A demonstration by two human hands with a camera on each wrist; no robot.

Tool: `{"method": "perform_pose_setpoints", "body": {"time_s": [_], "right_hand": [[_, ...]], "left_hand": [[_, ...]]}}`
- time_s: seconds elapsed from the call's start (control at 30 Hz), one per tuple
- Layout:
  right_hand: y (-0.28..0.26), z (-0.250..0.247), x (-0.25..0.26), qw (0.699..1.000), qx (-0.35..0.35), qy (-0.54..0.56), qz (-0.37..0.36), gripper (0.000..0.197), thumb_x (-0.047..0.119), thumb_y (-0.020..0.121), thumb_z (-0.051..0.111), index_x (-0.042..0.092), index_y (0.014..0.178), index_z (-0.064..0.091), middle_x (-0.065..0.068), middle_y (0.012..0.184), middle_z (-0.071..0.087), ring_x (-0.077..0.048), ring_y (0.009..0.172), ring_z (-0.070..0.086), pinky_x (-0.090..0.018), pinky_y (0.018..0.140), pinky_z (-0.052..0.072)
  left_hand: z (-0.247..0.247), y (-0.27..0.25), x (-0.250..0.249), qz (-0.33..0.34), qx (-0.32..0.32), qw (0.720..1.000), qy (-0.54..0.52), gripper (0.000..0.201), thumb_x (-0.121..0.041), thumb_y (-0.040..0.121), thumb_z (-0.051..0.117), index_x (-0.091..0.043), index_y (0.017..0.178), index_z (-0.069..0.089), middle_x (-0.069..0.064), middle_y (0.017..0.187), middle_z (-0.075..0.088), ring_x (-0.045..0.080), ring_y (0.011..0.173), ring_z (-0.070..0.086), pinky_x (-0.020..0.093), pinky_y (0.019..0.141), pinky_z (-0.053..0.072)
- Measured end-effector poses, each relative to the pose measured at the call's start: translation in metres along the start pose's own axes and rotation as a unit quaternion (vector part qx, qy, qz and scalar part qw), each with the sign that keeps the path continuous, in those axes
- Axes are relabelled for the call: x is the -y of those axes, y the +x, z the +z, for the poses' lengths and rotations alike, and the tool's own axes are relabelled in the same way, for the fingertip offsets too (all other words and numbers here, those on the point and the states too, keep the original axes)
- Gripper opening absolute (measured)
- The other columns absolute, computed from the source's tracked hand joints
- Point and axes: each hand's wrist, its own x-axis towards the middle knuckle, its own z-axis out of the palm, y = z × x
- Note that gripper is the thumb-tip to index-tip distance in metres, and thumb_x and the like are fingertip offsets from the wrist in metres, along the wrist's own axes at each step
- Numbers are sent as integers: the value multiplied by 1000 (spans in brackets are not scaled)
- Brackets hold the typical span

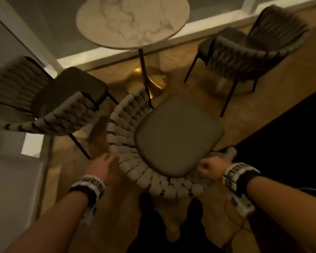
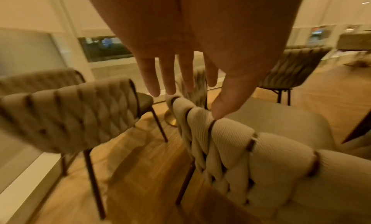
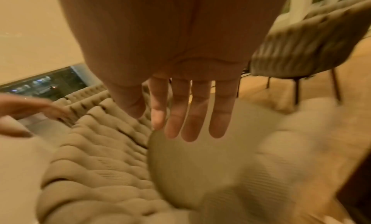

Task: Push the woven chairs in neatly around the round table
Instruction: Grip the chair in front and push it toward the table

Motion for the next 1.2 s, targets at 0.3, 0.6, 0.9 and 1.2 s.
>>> {"method": "perform_pose_setpoints", "body": {"time_s": [0.3, 0.6, 0.9, 1.2], "right_hand": [[59, 48, 141, 993, 113, -32, -28, 71, 70, 73, 58, 24, 127, 52, -4, 115, 65, -28, 104, 62, -40, 89, 53], [63, 86, 185, 977, 155, -147, -18, 65, 28, 95, 50, 16, 149, 17, -13, 145, 41, -36, 121, 51, -49, 94, 44], [67, 61, 159, 974, 141, -177, -4, 80, 31, 89, 54, 25, 152, 4, -7, 154, 31, -31, 131, 43, -49, 110, 30], [106, 8, 106, 979, 14, -187, 79, 67, 13, 91, 53, 28, 148, 23, -6, 155, 24, -31, 140, 27, -43, 115, 28]], "left_hand": [[-13, 99, 18, 177, 47, 958, 221, 55, -18, 88, 53, -26, 140, 39, 5, 150, 37, 29, 143, 19, 45, 119, 17], [-7, 117, 40, 242, 3, 914, 325, 43, -40, 86, 55, -33, 129, 52, 3, 136, 52, 29, 134, 29, 48, 116, 19], [-16, 115, 28, 185, 39, 948, 254, 50, -46, 87, 57, -36, 135, 46, 1, 144, 44, 27, 143, 21, 67, 114, -3], [-35, 122, 14, 172, 43, 981, 83, 56, -15, 85, 58, -41, 131, 41, -4, 140, 48, 23, 137, 32, 57, 117, 12]]}}
